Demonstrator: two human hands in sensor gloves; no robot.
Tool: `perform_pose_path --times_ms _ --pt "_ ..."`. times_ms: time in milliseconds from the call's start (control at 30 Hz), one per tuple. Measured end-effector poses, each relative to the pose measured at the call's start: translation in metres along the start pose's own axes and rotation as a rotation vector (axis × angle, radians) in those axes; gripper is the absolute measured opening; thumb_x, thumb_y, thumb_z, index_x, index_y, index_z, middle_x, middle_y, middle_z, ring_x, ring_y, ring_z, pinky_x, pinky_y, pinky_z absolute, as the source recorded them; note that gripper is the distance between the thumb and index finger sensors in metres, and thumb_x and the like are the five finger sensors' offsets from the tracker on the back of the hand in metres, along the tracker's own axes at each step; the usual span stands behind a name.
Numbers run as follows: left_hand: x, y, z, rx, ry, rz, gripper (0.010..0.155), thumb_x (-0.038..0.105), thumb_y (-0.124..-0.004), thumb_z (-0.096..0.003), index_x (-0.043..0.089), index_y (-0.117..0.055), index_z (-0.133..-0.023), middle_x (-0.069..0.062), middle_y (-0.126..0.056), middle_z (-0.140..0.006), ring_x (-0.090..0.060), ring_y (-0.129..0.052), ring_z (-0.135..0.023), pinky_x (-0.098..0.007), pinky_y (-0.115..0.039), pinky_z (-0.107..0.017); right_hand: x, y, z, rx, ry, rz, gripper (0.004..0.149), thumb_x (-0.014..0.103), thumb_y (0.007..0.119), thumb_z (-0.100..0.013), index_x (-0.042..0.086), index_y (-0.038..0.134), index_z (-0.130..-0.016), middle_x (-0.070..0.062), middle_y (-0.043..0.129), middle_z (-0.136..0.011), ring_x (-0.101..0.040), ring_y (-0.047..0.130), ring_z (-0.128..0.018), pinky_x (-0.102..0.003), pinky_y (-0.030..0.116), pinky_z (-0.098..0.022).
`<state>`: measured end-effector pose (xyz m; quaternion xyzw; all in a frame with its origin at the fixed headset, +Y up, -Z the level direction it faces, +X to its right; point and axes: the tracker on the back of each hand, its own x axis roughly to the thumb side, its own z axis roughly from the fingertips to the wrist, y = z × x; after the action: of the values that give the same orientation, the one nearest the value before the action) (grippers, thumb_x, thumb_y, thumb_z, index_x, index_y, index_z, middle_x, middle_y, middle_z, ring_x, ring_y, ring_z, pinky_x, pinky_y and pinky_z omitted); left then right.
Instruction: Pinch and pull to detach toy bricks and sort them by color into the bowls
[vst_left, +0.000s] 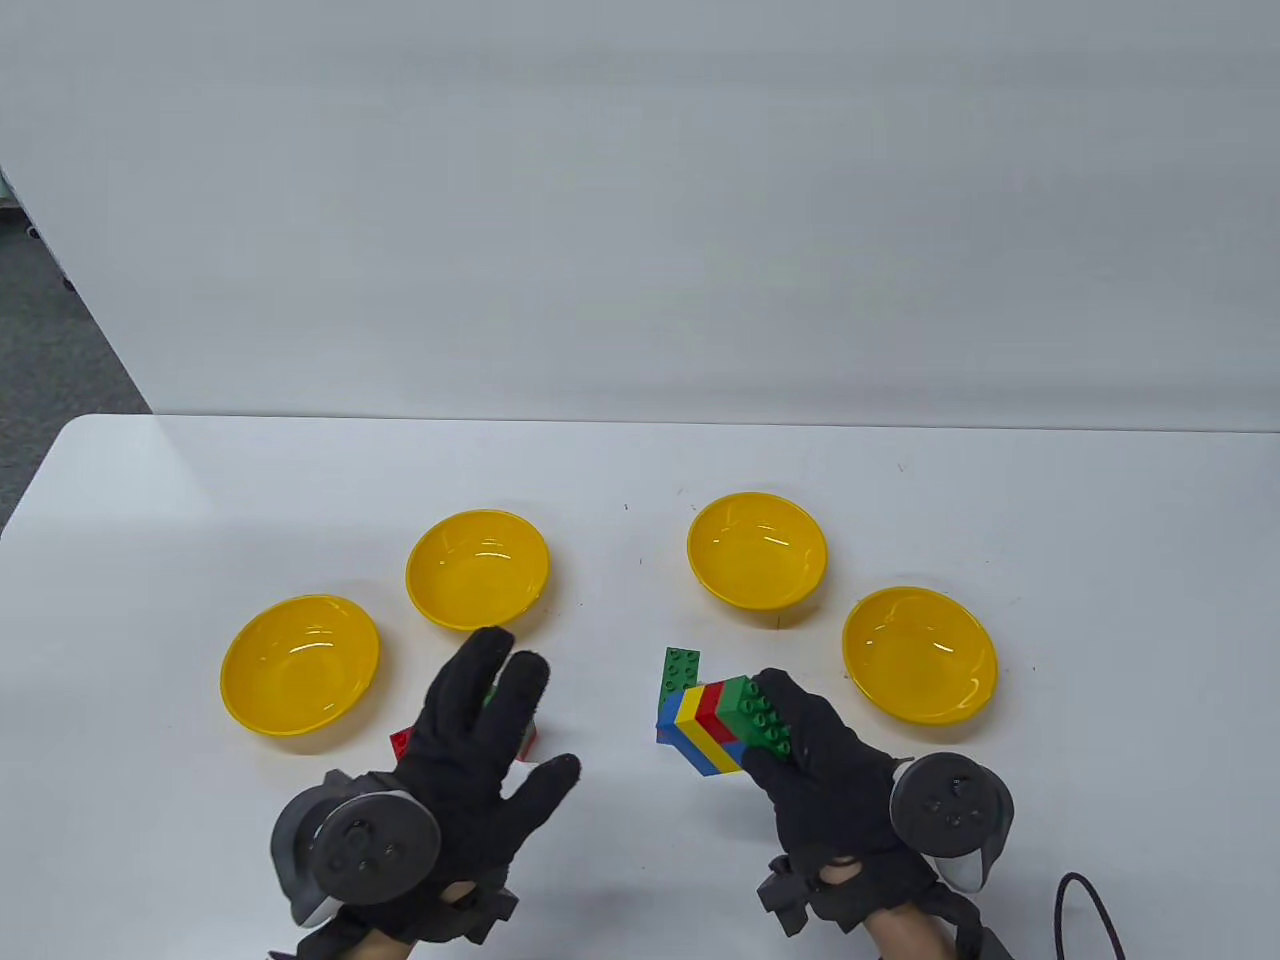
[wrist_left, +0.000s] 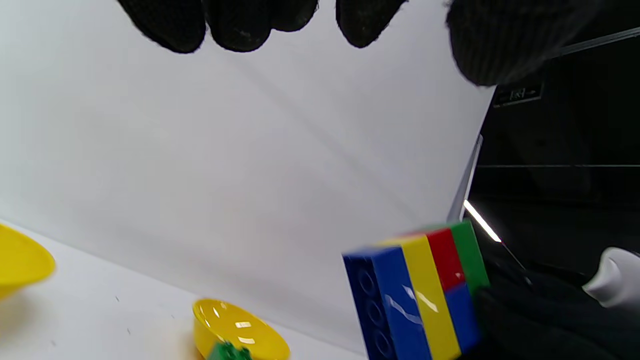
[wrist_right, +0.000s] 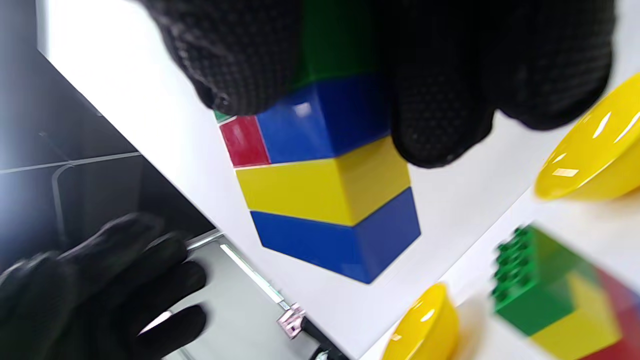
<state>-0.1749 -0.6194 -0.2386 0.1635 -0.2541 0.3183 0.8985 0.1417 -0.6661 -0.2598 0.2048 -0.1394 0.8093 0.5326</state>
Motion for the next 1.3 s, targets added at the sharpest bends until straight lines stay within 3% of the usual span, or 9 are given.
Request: perform_pose_path --times_ms 100,267,400,533,600,800,967,1100,1300 --pt "-0.009 -0.029 -0.008 -0.124 0.018 0.137 0.096 0.065 -0.084 -0.0418 0.026 -0.033 -0.113 -0.024 -0.027 -0.119 -0.058 -0.051 -0.108 -0.072 -0.059 -0.071 0.003 0.013 0.0 0.064 -0.03 -0.056 0.064 0.024 0.084 -0.034 0.004 0.07 -0.094 -0.023 0.084 -0.083 -0.042 0.099 -0.052 -0.057 0.087 -0.035" --pt "-0.031 -0.065 0.001 -0.283 0.069 0.408 0.103 0.058 -0.095 -0.0396 0.02 -0.033 -0.111 -0.029 -0.027 -0.117 -0.059 -0.062 -0.104 -0.072 -0.068 -0.066 0.005 0.031 0.003 0.138 -0.058 -0.062 0.063 0.024 0.086 -0.031 0.009 0.076 -0.092 -0.018 0.089 -0.083 -0.039 0.102 -0.052 -0.056 0.087 -0.036" --pt "-0.036 -0.076 0.005 -0.289 0.085 0.438 0.09 0.051 -0.1 -0.0387 0.019 -0.053 -0.108 -0.026 -0.054 -0.113 -0.05 -0.086 -0.094 -0.063 -0.085 -0.055 0.006 0.049 0.005 0.207 -0.073 -0.053 0.063 0.024 0.086 -0.031 0.009 0.077 -0.091 -0.017 0.091 -0.082 -0.039 0.102 -0.051 -0.056 0.087 -0.035" --pt "-0.042 -0.08 0.007 -0.293 0.115 0.481 0.07 0.045 -0.105 -0.0381 0.017 -0.076 -0.096 -0.021 -0.085 -0.095 -0.045 -0.103 -0.077 -0.053 -0.096 -0.04 0.005 0.057 0.007 0.258 -0.072 -0.016 0.063 0.025 0.084 -0.033 0.007 0.073 -0.093 -0.021 0.087 -0.084 -0.041 0.1 -0.054 -0.058 0.085 -0.036" --pt "-0.044 -0.081 0.006 -0.318 0.117 0.481 0.069 0.045 -0.107 -0.0376 0.018 -0.078 -0.094 -0.02 -0.09 -0.09 -0.045 -0.105 -0.075 -0.051 -0.097 -0.038 0.004 0.058 0.008 0.317 -0.033 -0.02 0.064 0.029 0.083 -0.037 0.005 0.069 -0.095 -0.026 0.078 -0.09 -0.045 0.094 -0.061 -0.061 0.081 -0.039" --pt "-0.04 -0.084 0.005 -0.347 0.132 0.407 0.068 0.046 -0.107 -0.0371 0.018 -0.081 -0.093 -0.018 -0.093 -0.086 -0.044 -0.108 -0.07 -0.048 -0.098 -0.036 0.011 0.055 0.01 0.301 -0.097 0.049 0.072 0.034 0.086 -0.037 0.006 0.062 -0.099 -0.025 0.064 -0.1 -0.049 0.081 -0.078 -0.071 0.068 -0.051" --pt "-0.036 -0.086 0.005 -0.38 0.119 0.358 0.068 0.046 -0.107 -0.0367 0.017 -0.081 -0.092 -0.018 -0.094 -0.085 -0.044 -0.109 -0.068 -0.047 -0.098 -0.035 0.01 0.063 0.011 0.313 -0.091 0.064 0.066 0.029 0.085 -0.036 0.004 0.067 -0.095 -0.025 0.072 -0.092 -0.048 0.086 -0.07 -0.068 0.072 -0.048" --pt "-0.034 -0.089 0.004 -0.399 0.1 0.371 0.067 0.047 -0.108 -0.0357 0.016 -0.084 -0.09 -0.018 -0.096 -0.082 -0.043 -0.111 -0.064 -0.046 -0.099 -0.035 0.013 0.064 0.01 0.234 -0.06 0.087 0.063 0.026 0.081 -0.026 -0.001 0.079 -0.083 -0.024 0.087 -0.078 -0.045 0.098 -0.057 -0.064 0.082 -0.039" --pt "-0.035 -0.089 0.002 -0.414 0.086 0.433 0.067 0.046 -0.11 -0.0347 0.013 -0.087 -0.087 -0.02 -0.098 -0.078 -0.044 -0.112 -0.059 -0.044 -0.1 -0.031 0.015 0.062 0.011 0.198 -0.014 0.073 0.063 0.024 0.078 -0.022 -0.003 0.083 -0.078 -0.024 0.092 -0.072 -0.044 0.104 -0.051 -0.062 0.089 -0.035"
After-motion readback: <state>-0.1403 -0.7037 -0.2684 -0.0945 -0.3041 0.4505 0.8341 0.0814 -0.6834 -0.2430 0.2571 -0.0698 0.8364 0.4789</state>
